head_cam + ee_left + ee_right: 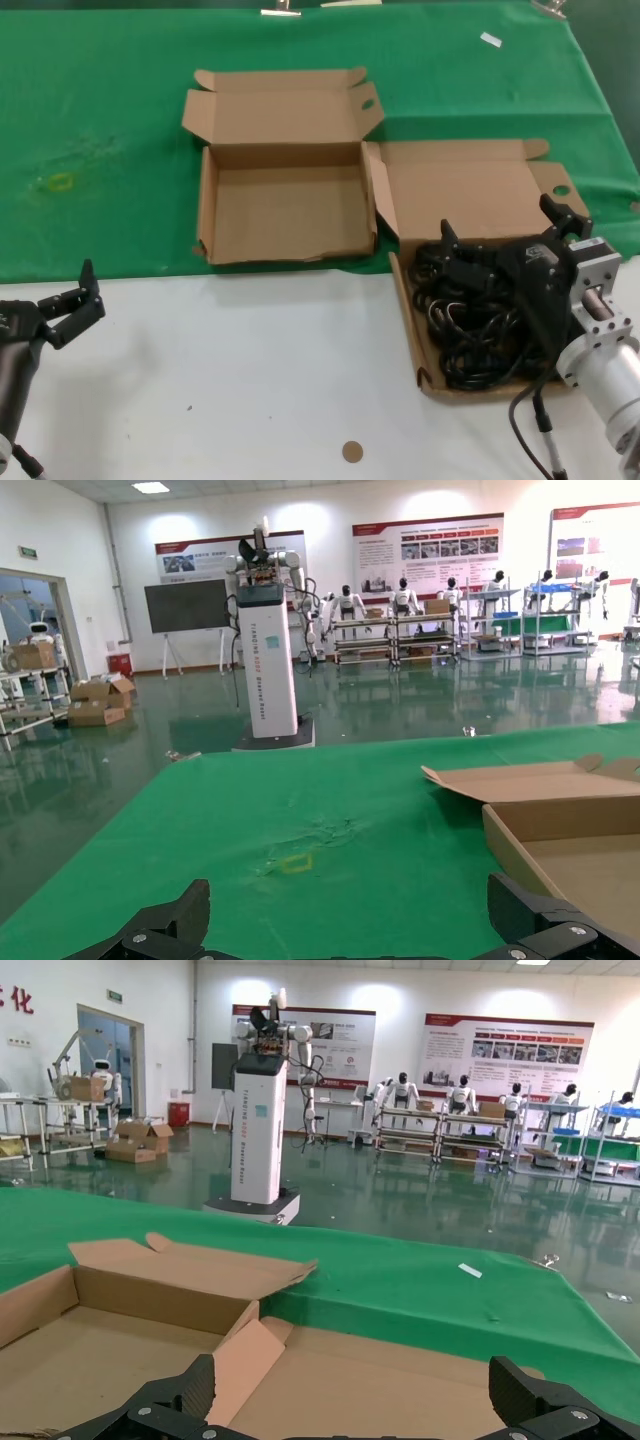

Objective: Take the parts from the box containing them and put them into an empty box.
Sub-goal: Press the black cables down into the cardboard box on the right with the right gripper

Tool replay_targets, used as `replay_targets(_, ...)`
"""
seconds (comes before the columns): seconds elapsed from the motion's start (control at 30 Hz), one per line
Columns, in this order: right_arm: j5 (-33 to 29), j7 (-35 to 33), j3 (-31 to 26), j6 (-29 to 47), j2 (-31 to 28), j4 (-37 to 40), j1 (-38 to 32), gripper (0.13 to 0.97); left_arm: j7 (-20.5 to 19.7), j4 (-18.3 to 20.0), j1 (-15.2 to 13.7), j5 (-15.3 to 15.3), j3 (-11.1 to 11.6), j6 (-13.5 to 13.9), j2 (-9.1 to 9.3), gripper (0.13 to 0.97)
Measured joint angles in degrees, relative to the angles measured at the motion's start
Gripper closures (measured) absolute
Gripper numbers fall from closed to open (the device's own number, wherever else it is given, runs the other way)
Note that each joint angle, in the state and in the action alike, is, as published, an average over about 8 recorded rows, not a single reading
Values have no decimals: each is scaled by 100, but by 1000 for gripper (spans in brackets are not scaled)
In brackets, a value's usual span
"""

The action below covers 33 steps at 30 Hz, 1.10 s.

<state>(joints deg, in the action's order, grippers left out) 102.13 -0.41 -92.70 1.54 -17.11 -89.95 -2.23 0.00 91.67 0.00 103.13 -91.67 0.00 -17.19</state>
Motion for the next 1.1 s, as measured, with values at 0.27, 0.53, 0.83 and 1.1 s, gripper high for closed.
replay_targets(0.27, 0, 0, 0, 0, 0, 0, 0, 129, 0, 0, 0, 0, 0, 0, 0, 132)
replay_targets(0.53, 0, 0, 0, 0, 0, 0, 0, 129, 0, 0, 0, 0, 0, 0, 0, 132)
replay_targets(0.83, 0, 0, 0, 0, 0, 0, 0, 129, 0, 0, 0, 0, 0, 0, 0, 134)
replay_targets(1.1, 0, 0, 0, 0, 0, 0, 0, 129, 0, 0, 0, 0, 0, 0, 0, 154)
